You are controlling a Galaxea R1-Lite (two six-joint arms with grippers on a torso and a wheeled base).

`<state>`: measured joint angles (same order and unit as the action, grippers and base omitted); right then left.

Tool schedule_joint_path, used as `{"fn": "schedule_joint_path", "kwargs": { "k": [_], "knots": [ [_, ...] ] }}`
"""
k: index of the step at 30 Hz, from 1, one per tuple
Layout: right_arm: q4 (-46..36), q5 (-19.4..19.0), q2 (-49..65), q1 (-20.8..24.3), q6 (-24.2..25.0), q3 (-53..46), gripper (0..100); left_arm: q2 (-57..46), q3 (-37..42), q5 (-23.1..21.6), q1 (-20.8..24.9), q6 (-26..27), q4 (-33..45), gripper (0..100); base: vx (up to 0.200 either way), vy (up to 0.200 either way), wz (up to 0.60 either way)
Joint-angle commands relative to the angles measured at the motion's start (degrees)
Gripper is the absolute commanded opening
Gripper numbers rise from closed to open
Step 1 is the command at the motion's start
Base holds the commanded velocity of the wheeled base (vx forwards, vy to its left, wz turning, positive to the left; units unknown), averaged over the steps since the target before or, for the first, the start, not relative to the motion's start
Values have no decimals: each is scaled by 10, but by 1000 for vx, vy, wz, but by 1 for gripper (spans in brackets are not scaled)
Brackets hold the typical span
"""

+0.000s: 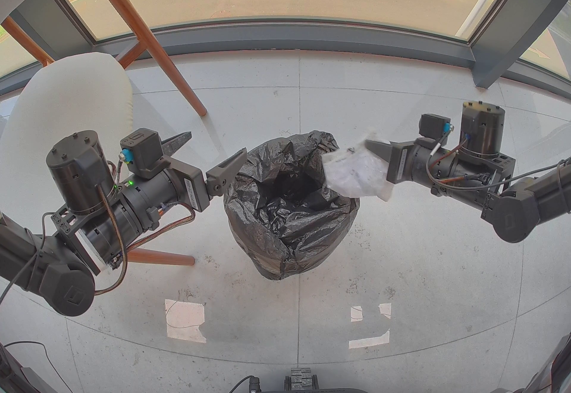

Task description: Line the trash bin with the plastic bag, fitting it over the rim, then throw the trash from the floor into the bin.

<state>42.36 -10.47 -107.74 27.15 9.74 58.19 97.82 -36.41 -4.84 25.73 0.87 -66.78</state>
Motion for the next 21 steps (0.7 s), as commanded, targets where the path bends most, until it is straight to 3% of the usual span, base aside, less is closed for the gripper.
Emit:
{"fn": "schedule_joint_path", "kwargs": {
  "k": [1,11,21],
  "knots": [
    [-3,1,-41,38,-4,53,0,-5,-1,-2,0,2,-5,100,0,0,0],
    [2,3,-150,73,-4,121,0,-12,1,-3,-1,9,-5,100,0,0,0],
    [58,11,-211,71,-6,129,0,-13,2,-3,-1,11,-5,100,0,0,0]
  ]
}}
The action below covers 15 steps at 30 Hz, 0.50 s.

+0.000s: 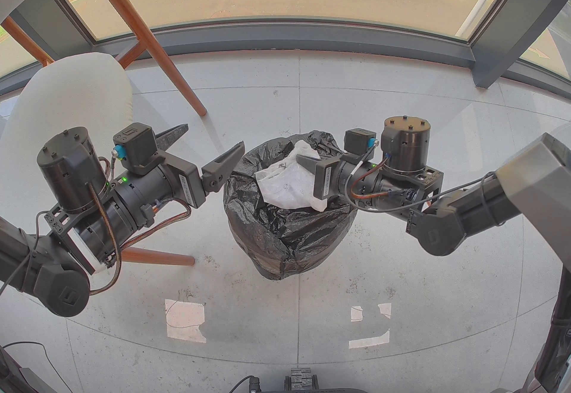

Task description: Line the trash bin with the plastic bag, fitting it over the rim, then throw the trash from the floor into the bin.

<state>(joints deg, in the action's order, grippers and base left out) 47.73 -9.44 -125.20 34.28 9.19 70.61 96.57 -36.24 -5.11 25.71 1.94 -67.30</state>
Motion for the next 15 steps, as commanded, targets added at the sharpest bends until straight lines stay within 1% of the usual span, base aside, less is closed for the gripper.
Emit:
{"fn": "schedule_joint_path", "kwargs": {
  "k": [1,3,4,8,9,13,15],
  "knots": [
    [4,0,-36,0,0,5,0,-1,0,1,0,0,0,100,0,0,0],
    [4,0,-33,-2,0,3,0,-2,1,1,0,1,0,100,0,0,0],
    [4,0,-32,-4,0,2,100,-2,1,1,0,1,0,100,0,0,0],
    [5,1,-13,-9,0,3,100,-12,2,1,0,0,0,100,0,0,0],
    [4,6,22,-18,1,-5,100,-23,5,1,0,0,0,100,0,0,0],
    [4,16,80,-36,2,-28,100,-39,10,1,0,0,0,100,0,0,0],
    [0,22,152,-60,3,-68,100,-63,20,2,-1,0,1,100,0,0,0]
  ]
}}
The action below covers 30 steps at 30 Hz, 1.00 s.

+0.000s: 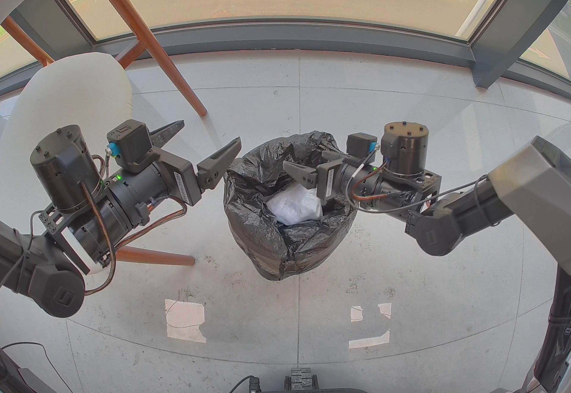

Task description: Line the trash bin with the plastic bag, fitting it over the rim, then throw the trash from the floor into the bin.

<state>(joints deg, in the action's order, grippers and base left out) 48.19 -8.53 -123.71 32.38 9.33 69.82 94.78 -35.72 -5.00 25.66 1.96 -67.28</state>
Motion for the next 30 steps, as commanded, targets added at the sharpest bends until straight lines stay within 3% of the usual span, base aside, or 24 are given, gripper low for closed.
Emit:
{"fn": "schedule_joint_path", "kwargs": {
  "k": [1,7,15,22,24,26,29,30],
  "knots": [
    [-6,13,175,-55,2,-84,100,-57,21,2,-3,-1,0,100,0,0,0],
    [-8,13,380,-148,-3,-239,100,-159,89,4,-40,-6,0,100,0,0,0],
    [-11,62,621,-241,-35,-430,100,-341,207,5,-212,-4,10,100,0,0,0],
    [-110,62,835,-285,-52,-565,100,-508,301,6,-231,-15,91,100,0,0,0],
    [-152,62,887,-288,-58,-586,100,-551,312,5,-230,-18,133,100,0,0,0],
    [-279,62,1026,-288,-89,-622,100,-677,328,6,-231,-21,290,100,0,0,0],
    [-336,62,1083,-287,-100,-629,100,-743,331,6,-232,-26,372,100,0,0,0],
    [-388,62,1129,-287,-106,-632,100,-803,331,8,-233,-27,452,100,0,0,0]
  ]
}}
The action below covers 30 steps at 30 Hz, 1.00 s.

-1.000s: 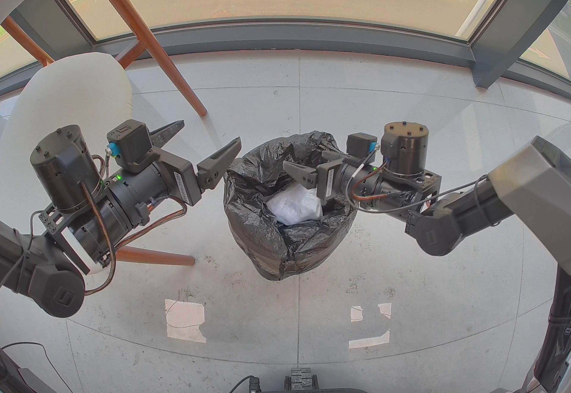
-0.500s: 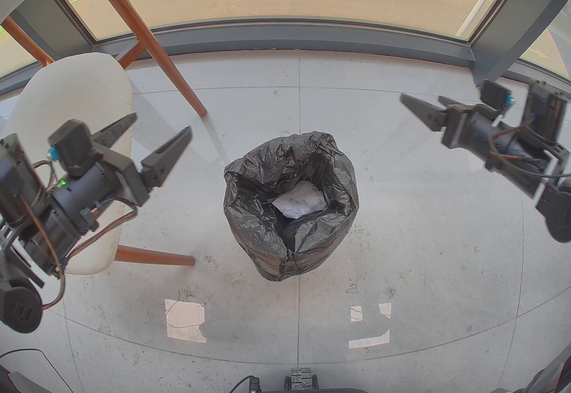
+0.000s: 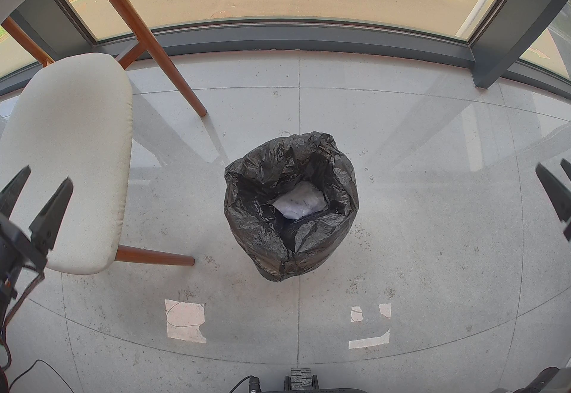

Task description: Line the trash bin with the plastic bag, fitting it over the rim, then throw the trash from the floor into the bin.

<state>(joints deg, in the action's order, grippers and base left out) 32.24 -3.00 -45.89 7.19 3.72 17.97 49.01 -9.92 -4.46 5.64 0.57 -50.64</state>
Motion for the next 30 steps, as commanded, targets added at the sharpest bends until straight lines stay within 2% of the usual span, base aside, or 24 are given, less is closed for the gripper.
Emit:
{"fn": "schedule_joint_path", "kwargs": {
  "k": [1,3,5,6,8,10,14,17,20,23,30],
  "knots": [
    [-259,8,375,-36,-50,-115,100,-385,72,2,-34,-13,337,100,0,0,0],
    [-305,7,418,-36,-52,-121,100,-472,75,-1,-33,-10,435,100,0,0,0],
    [-290,26,419,-39,-50,-153,100,-490,98,5,-57,-2,487,100,0,0,0],
    [-290,26,419,-39,-50,-153,100,-490,98,5,-57,-2,487,100,0,0,0],
    [-287,56,418,-40,-44,-180,100,-490,97,9,-58,-3,485,100,0,0,0],
    [-298,59,418,-42,-39,-180,100,-490,97,8,-58,-2,485,100,0,0,0],
    [-325,30,418,-46,-42,-177,100,-490,97,11,-58,-5,484,100,0,0,0],
    [-325,31,418,-46,-39,-177,100,-490,97,72,-59,-11,515,100,0,0,0],
    [-328,28,434,-68,-44,-177,100,-490,97,66,-57,-7,510,100,0,0,0],
    [-324,27,454,-70,-45,-178,100,-490,97,41,-56,-1,513,100,0,0,0],
    [-323,31,454,-71,-42,-177,100,-490,97,39,-58,-3,509,100,0,0,0]
  ]
}}
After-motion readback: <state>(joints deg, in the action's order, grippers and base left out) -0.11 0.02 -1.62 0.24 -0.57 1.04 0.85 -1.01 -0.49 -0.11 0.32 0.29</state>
